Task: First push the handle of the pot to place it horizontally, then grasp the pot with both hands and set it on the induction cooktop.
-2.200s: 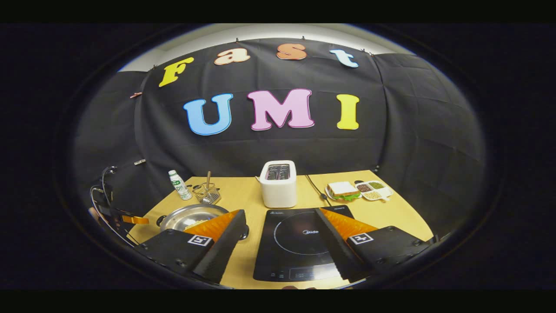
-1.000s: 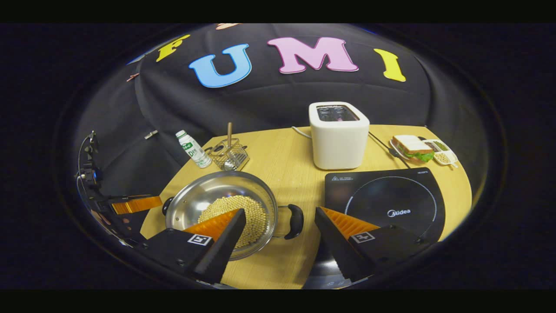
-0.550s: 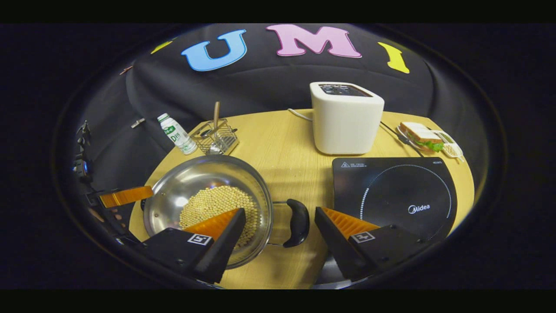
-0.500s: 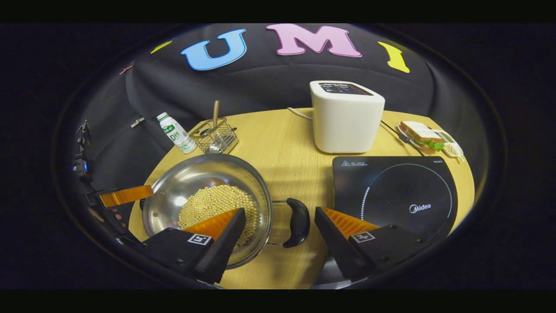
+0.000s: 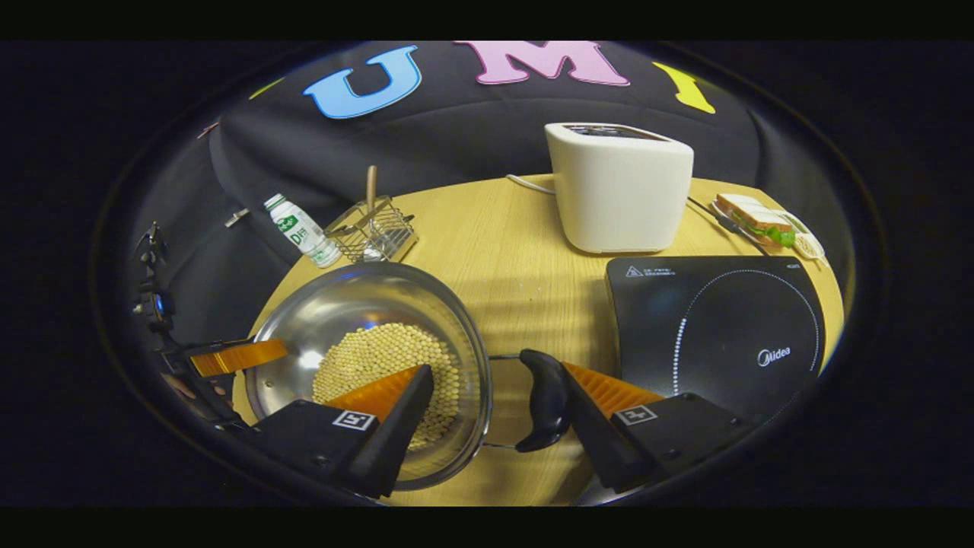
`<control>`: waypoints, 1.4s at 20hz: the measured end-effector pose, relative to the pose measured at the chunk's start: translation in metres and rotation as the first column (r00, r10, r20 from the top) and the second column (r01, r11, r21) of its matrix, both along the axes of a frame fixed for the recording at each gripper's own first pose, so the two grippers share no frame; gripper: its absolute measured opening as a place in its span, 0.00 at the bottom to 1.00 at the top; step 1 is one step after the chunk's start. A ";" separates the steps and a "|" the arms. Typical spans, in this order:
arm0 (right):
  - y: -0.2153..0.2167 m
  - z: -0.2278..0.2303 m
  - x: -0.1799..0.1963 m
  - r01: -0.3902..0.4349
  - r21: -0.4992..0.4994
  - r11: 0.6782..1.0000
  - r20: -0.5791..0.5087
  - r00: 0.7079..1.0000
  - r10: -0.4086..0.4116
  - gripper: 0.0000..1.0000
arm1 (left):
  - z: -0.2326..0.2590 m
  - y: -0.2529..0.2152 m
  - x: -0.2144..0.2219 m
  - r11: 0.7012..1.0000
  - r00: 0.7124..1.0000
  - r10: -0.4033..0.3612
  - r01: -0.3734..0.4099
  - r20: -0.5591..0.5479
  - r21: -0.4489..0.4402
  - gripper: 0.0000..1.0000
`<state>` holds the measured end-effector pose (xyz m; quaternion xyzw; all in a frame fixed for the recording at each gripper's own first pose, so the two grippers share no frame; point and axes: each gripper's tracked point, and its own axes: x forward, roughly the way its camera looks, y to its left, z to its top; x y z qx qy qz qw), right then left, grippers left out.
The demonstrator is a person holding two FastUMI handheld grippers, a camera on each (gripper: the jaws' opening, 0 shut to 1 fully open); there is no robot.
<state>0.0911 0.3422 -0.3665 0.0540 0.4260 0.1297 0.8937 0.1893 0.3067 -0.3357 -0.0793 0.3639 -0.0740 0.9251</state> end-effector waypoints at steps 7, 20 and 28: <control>0.000 -0.013 0.000 -0.002 -0.043 0.999 -0.003 1.000 0.002 0.92 | -0.018 -0.011 0.001 0.998 0.999 -0.009 0.006 -0.048 -0.070 0.88; 0.002 -0.021 -0.008 0.000 -0.056 0.998 -0.016 1.000 -0.001 0.64 | -0.030 0.009 -0.002 0.998 0.999 0.031 -0.034 -0.043 -0.057 0.65; 0.002 -0.021 -0.015 0.006 -0.051 0.999 -0.055 0.998 -0.008 0.58 | -0.027 0.010 -0.009 0.997 0.997 0.059 -0.061 -0.039 -0.047 0.61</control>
